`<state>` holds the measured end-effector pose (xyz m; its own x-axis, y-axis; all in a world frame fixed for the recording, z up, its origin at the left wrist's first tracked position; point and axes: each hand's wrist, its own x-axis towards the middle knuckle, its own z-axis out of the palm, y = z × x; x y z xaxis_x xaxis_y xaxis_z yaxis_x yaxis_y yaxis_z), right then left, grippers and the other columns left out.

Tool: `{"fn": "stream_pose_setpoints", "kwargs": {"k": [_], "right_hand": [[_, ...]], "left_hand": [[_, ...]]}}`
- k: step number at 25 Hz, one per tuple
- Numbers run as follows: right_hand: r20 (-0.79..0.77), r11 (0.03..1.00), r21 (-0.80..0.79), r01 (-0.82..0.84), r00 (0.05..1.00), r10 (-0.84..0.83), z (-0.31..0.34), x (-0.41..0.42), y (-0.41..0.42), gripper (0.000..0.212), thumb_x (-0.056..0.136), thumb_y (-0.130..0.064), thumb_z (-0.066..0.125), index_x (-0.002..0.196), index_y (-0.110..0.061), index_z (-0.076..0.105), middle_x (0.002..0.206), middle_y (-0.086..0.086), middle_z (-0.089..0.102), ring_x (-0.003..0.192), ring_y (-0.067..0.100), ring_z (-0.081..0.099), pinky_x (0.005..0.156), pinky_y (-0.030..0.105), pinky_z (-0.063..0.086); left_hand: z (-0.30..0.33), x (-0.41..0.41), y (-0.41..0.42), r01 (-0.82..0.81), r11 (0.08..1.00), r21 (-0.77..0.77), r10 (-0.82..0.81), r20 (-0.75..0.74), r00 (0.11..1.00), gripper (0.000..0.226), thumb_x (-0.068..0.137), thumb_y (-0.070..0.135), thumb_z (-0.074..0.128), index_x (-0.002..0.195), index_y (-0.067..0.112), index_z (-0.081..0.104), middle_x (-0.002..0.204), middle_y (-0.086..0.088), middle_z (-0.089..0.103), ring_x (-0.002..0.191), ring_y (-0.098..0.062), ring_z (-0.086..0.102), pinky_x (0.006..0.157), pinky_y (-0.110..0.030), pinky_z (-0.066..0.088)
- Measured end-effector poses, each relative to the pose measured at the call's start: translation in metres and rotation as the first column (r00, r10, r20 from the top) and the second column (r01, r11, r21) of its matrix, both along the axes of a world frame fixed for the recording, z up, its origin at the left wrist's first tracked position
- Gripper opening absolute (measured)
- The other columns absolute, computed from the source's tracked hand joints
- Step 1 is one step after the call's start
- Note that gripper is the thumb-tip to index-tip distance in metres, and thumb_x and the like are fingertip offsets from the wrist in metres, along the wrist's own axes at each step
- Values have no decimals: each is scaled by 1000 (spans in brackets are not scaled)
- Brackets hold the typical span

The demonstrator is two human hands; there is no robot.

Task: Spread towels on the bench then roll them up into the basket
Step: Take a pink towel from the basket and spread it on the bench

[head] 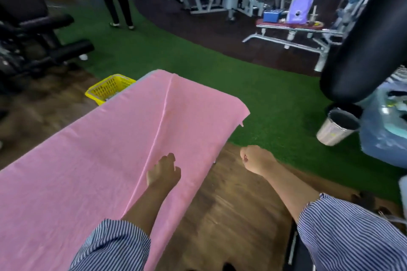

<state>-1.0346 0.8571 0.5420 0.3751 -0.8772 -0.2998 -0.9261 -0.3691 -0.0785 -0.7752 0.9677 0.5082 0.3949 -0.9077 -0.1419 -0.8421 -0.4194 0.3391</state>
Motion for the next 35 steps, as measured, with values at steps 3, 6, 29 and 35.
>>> {"fn": "stream_pose_setpoints", "kwargs": {"k": [3,6,29,35], "right_hand": [[28,994,-5,-108,994,108,12,26,-73,13,88,-9,38,80,-17,46,86,2,48,80,23,51,65,31,40],[56,971,-40,-234,970,236,10,67,-139,15,88,-8,39,92,-10,53,96,7,52,93,26,52,72,33,43],[219,899,16,-438,879,424,-77,472,-493,25,92,-9,43,114,-4,55,115,14,56,105,29,56,66,18,37],[171,933,-75,-352,917,360,-101,514,-513,23,92,-4,47,112,5,53,115,23,54,105,38,56,86,38,44]], "left_hand": [[14,6,-51,-88,995,-36,88,-7,996,30,91,23,47,120,21,52,114,2,60,98,-25,62,77,-34,50],[13,33,-101,-173,985,1,173,-1,985,31,90,20,47,121,16,50,119,-3,57,97,-32,62,79,-38,51],[-57,353,-306,-640,760,116,625,141,768,23,95,22,52,117,17,49,118,0,51,100,-28,60,70,-40,50],[-70,359,-308,-648,750,134,593,298,748,19,88,3,49,100,18,54,101,1,53,84,-26,60,49,-32,31]]}}
